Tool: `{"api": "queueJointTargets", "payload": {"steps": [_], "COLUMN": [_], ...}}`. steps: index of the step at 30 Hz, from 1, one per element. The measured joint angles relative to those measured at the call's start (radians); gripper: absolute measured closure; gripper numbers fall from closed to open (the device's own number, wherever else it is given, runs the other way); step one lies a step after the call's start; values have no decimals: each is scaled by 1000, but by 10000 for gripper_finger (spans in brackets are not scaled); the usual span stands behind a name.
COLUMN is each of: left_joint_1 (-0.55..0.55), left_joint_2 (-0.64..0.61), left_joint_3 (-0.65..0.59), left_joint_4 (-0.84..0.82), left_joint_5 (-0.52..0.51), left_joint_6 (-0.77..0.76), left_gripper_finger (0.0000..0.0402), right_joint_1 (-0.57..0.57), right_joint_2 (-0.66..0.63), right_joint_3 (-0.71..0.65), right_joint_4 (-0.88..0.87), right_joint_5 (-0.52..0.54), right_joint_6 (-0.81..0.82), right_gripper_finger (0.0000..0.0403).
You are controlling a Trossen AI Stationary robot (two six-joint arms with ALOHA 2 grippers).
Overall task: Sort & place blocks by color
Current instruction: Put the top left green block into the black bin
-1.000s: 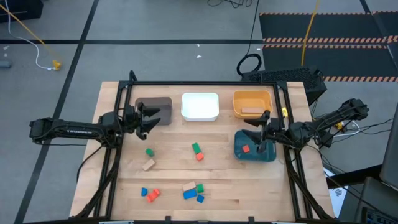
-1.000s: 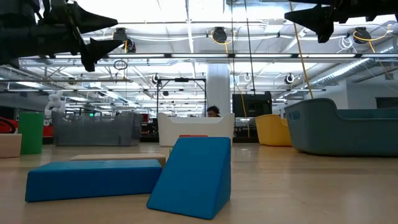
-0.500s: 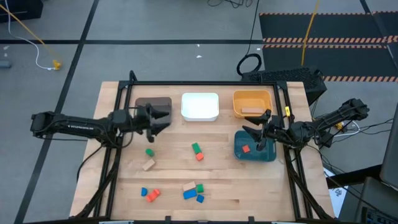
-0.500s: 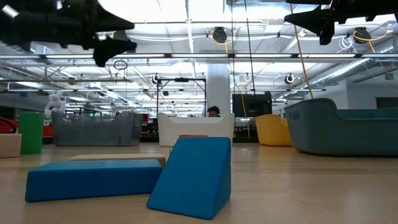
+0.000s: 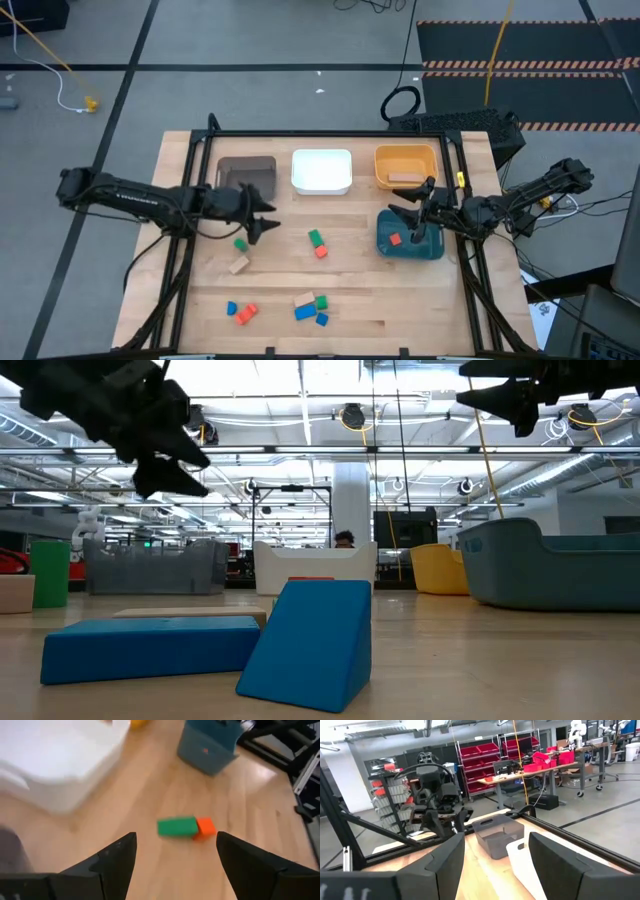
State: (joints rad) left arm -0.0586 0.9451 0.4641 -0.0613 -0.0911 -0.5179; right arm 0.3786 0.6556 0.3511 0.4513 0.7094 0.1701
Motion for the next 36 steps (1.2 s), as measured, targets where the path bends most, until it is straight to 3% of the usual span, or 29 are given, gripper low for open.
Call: {"api": "queueJointTargets", "payload": {"steps": [18,25,32,36], "left_joint_1": [-141,-142,-128,-130], "left_joint_2": [-1,-1,-1,-2], "left_joint_3": [0,0,0,0], "left_joint_4": [-316,-322,-431,-462], "left_joint_5": [23,36,-59,-60], "left_joint_6": [-435,-424,-413,-438], "left_gripper_finger": [128,128,128,128], "right_joint_1": [0,0,0,0], "right_joint_2": [0,0,0,0], "right_joint_3": [0,0,0,0], "right_joint_4": [0,0,0,0], "right_joint_5": [-3,-3,-3,-4], "right_joint_6": [-6,-6,-6,-6], "right_gripper_finger": [188,188,188,188]}}
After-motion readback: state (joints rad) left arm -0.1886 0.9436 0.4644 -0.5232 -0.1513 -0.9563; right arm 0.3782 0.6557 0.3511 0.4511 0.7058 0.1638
